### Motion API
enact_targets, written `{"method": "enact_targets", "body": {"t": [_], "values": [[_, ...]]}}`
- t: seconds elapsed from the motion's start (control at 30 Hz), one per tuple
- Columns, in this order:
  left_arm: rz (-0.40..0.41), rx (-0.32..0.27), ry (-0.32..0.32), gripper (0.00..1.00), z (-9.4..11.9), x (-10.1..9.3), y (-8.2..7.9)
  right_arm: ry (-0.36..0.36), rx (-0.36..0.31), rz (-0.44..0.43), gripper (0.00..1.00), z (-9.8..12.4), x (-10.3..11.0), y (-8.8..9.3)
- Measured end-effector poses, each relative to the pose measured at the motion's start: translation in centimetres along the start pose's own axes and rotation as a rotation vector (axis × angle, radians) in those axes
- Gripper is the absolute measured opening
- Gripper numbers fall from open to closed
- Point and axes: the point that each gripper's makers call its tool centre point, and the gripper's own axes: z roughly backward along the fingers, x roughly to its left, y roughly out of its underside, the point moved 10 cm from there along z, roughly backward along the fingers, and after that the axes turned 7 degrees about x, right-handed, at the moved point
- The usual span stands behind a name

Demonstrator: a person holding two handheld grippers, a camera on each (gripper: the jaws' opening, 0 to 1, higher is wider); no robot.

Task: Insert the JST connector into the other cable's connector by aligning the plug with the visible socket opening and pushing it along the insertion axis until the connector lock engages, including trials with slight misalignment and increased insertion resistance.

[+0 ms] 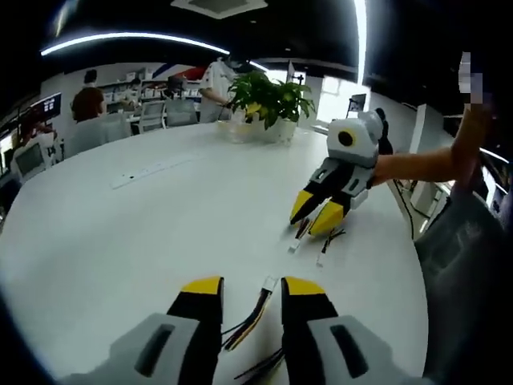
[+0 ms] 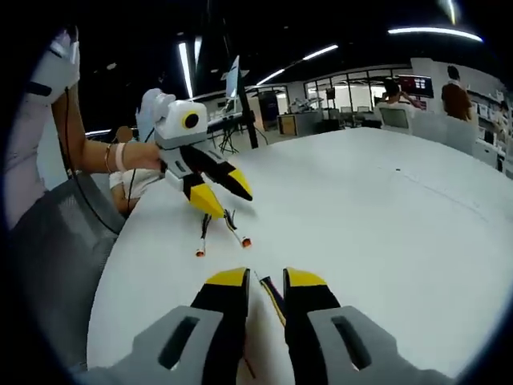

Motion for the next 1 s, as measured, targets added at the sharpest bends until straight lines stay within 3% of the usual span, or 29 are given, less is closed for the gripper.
{"method": "enact_targets", "body": {"t": [0.07,0.33,0.53,1.0], "values": [[-0.025,0.023,0.003,0.22,-0.3,0.0,0.2,-0.011,-0.003,0.004,0.11,-0.2,0.0,0.0],[-0.087,-0.007,0.053,0.22,-0.9,-0.3,0.2,-0.031,0.002,0.069,0.09,-0.8,0.2,0.1],[-0.149,0.020,0.073,0.19,-1.7,-0.6,0.6,-0.036,0.012,0.091,0.07,-1.1,0.3,0.2],[-0.129,-0.021,0.109,0.15,-2.2,-0.8,0.8,-0.050,0.031,0.114,0.06,-1.7,0.0,0.3]]}}
